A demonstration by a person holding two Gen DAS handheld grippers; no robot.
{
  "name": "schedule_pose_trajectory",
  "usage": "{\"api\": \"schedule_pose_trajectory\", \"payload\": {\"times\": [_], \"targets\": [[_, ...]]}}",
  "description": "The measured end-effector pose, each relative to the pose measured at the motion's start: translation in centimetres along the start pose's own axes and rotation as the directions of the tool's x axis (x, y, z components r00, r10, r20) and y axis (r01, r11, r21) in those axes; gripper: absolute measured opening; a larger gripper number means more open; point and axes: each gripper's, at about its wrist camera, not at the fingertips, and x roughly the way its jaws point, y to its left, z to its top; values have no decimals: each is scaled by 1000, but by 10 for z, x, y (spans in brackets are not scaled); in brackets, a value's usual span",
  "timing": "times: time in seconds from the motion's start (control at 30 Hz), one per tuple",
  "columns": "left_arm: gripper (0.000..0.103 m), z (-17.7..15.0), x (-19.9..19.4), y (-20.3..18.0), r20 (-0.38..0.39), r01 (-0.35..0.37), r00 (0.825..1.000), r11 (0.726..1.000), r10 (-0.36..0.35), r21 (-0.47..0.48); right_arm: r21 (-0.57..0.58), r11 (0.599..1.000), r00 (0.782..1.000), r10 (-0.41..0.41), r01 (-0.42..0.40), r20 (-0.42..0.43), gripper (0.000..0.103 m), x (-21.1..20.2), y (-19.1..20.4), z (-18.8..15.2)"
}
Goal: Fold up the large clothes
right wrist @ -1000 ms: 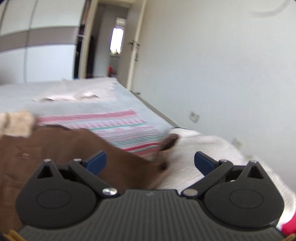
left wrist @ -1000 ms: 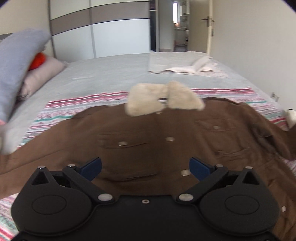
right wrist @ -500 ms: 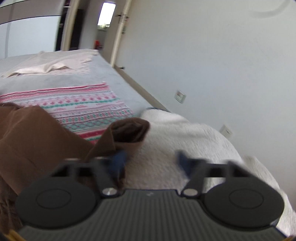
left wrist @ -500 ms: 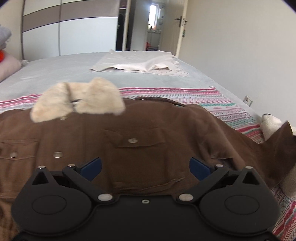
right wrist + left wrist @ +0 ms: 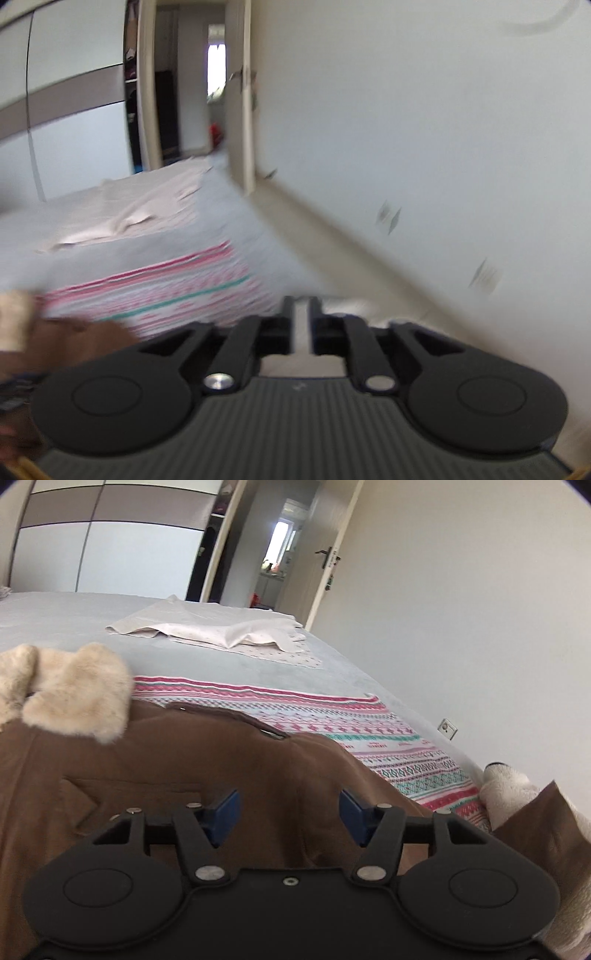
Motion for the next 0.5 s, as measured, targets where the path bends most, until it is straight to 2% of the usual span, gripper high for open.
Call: {"api": "schedule_pose_trajectory", "payload": {"times": [0.03, 0.1, 0.2, 0.27, 0.3, 0.33, 0.37, 0.4, 0.43, 0.47, 0.5], "targets": [[58, -3, 3, -1, -2, 1, 1000, 1000, -1, 3, 23, 999, 998, 42, -41, -36, 92, 6, -1, -5], [61, -8, 9, 0, -10, 9, 1000, 1000, -9, -12, 50, 993, 986, 115, -110, -117, 91, 17, 2, -15], [61, -11, 13, 3, -20, 14, 1000, 999, -14, -32, 111, 981, 950, 183, -159, -253, 91, 44, 15, -32], [61, -11, 14, 5, -12, 13, 1000, 999, -14, -39, 86, 983, 939, 179, -161, -295, 91, 63, 32, -43], [61, -12, 13, 7, -8, 13, 1000, 999, -13, -43, 47, 988, 944, 153, -146, -293, 91, 68, 43, -49], [61, -12, 12, 9, -3, 10, 1000, 999, -10, -46, -8, 991, 952, 124, -131, -280, 80, 72, 53, -53], [61, -12, 12, 10, 2, 3, 1000, 999, -3, -48, -59, 990, 954, 106, -127, -280, 37, 78, 63, -58], [58, -12, 12, 12, 9, -3, 1000, 999, 3, -50, -90, 989, 954, 86, -116, -286, 14, 85, 71, -62], [58, -11, 10, 13, 17, -12, 1000, 998, 13, -54, -98, 989, 957, 76, -107, -279, 8, 89, 74, -62], [58, -9, 9, 16, 31, -20, 999, 998, 22, -66, -116, 989, 972, 58, -87, -229, 7, 85, 78, -60], [50, -7, 8, 18, 49, -16, 999, 997, 20, -80, -147, 987, 986, 42, -66, -162, 7, 76, 80, -54]]}}
